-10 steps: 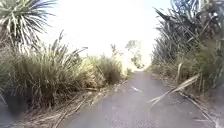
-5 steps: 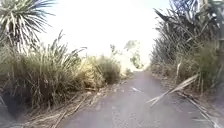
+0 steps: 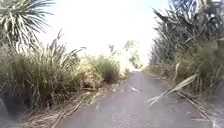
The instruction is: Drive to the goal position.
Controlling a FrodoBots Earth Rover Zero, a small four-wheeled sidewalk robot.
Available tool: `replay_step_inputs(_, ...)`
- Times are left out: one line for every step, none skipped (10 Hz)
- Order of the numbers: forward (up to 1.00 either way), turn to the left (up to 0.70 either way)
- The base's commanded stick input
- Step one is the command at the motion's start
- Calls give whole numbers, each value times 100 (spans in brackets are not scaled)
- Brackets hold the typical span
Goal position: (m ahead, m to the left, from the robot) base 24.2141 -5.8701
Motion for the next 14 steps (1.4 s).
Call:
replay_step_inputs(0,-70)
replay_step_inputs(0,-70)
replay_step_inputs(0,-70)
replay_step_inputs(0,-70)
replay_step_inputs(0,-70)
replay_step_inputs(0,-70)
replay_step_inputs(0,-70)
replay_step_inputs(0,-70)
replay_step_inputs(0,-70)
replay_step_inputs(0,-70)
replay_step_inputs(0,-70)
replay_step_inputs(0,-36)
replay_step_inputs(0,0)
replay_step_inputs(0,0)
